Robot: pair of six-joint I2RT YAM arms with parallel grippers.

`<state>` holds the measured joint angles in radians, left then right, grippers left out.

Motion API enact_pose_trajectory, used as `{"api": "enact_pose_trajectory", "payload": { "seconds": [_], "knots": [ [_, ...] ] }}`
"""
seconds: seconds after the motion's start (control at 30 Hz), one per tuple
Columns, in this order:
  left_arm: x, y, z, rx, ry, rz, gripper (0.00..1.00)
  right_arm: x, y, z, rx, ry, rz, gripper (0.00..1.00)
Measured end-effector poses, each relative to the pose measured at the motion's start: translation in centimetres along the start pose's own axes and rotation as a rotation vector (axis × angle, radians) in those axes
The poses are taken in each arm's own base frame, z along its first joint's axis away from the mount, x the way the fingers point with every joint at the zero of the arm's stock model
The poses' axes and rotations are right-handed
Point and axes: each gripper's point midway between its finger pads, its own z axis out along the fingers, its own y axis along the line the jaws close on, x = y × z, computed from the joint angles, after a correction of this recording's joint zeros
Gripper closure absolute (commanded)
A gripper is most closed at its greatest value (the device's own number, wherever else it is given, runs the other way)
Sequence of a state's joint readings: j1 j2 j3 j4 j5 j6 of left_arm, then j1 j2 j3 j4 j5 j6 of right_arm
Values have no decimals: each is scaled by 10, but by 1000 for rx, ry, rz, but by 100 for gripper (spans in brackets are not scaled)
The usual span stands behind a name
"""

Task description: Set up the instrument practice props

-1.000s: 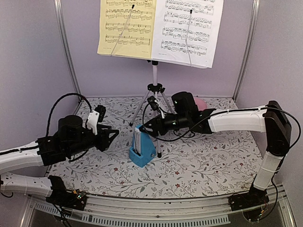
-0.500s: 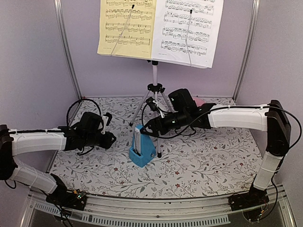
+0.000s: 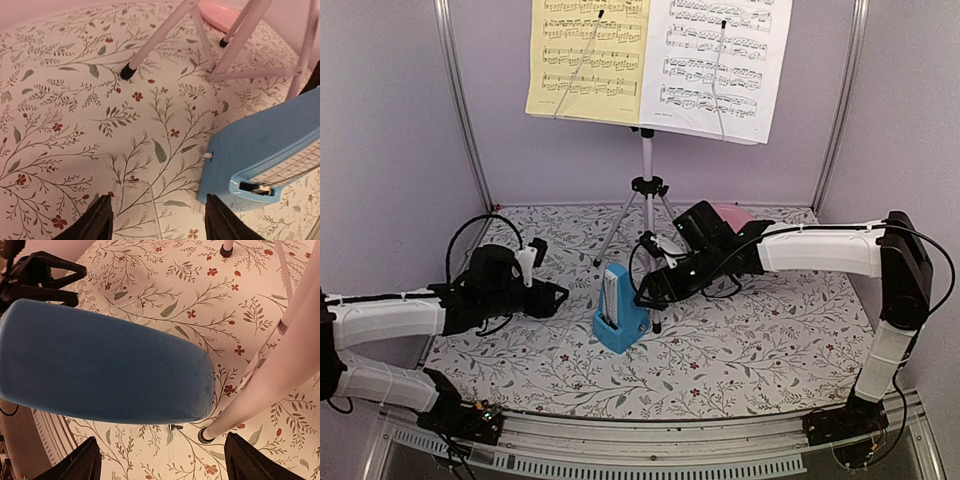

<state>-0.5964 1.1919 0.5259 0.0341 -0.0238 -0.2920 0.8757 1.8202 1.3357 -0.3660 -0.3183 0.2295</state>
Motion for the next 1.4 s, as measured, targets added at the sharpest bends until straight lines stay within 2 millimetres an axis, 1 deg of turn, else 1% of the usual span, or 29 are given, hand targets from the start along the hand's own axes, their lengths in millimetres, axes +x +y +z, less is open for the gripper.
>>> {"api": "enact_pose_trajectory", "payload": {
  "seconds": [0.1, 0.13, 0.2, 0.27, 0.33, 0.43, 0.5, 0.6, 0.63, 0.67, 0.83, 0.9, 1.03, 1.23, 1.4],
  "knots": [
    [-13, -10, -25, 73, -121, -14, 43, -1, 0, -4, 9, -6, 8, 13],
    [-18, -14, -34, 105, -167, -16, 47, -2, 1, -6, 8, -9, 9, 13],
    [-24, -22, -52, 161, -250, -13, 59, -4, 3, -12, 5, -21, 11, 13],
    [-28, -27, -63, 199, -298, -16, 66, -7, 6, -17, 0, -34, 11, 13],
    [-32, -33, -72, 228, -333, -6, 68, -9, 9, -21, -7, -42, 11, 13],
    [-36, -44, -78, 279, -359, 16, 66, -12, 14, -26, -30, -56, 12, 14],
    [-34, -54, -77, 313, -348, 44, 63, -13, 18, -28, -48, -63, 15, 14],
    [-27, -75, -74, 371, -312, 107, 59, -15, 22, -29, -70, -70, 18, 16],
    [-25, -82, -72, 390, -302, 126, 57, -15, 24, -29, -78, -72, 18, 16],
    [-23, -89, -71, 405, -295, 147, 53, -16, 25, -30, -84, -73, 22, 17],
    [-23, -109, -62, 440, -277, 225, 43, -18, 28, -31, -98, -77, 34, 19],
    [-24, -116, -58, 449, -277, 248, 40, -20, 30, -32, -105, -80, 37, 19],
    [-27, -124, -52, 460, -279, 285, 40, -23, 31, -33, -112, -87, 44, 19],
    [-34, -142, -47, 494, -290, 350, 40, -23, 31, -33, -112, -88, 52, 19],
    [-32, -147, -39, 499, -280, 383, 40, -22, 32, -35, -111, -90, 55, 19]
  ]
}}
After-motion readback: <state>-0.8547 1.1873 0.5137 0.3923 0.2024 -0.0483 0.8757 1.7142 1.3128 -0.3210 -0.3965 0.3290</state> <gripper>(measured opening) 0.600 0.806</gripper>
